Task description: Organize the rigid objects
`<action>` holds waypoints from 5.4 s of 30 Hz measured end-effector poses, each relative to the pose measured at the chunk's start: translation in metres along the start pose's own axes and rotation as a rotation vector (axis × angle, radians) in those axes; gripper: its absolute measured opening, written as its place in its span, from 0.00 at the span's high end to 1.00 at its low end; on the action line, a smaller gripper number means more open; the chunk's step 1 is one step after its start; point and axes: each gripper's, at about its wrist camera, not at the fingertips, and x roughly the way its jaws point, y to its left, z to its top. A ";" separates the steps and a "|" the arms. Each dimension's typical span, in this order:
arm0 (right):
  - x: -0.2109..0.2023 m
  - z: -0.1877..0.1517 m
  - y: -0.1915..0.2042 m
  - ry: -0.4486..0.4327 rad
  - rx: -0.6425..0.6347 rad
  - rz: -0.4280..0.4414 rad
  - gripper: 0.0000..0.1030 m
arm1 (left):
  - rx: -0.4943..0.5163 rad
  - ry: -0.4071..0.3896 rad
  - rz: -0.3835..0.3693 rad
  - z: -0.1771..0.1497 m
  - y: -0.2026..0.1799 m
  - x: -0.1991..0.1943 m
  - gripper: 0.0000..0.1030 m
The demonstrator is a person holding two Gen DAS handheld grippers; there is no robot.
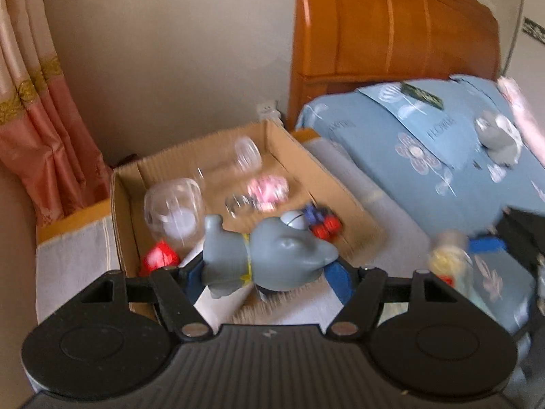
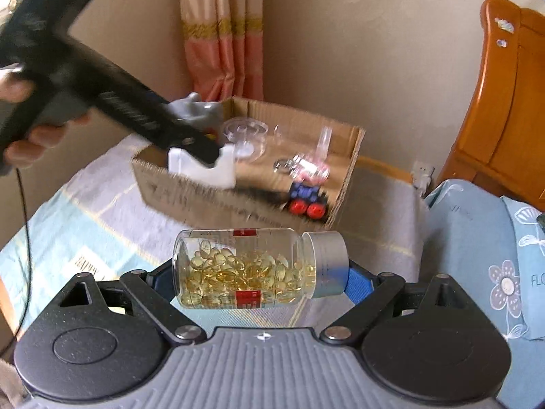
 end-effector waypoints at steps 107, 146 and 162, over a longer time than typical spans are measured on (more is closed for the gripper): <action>-0.049 -0.011 0.063 0.001 0.340 -0.251 0.00 | -0.233 -0.122 0.444 -0.129 -0.043 -0.117 0.01; -0.051 -0.008 0.062 -0.019 0.343 -0.241 0.00 | -0.234 -0.132 0.444 -0.126 -0.050 -0.118 0.01; -0.051 -0.008 0.060 -0.022 0.348 -0.246 0.00 | -0.232 -0.133 0.446 -0.124 -0.051 -0.117 0.01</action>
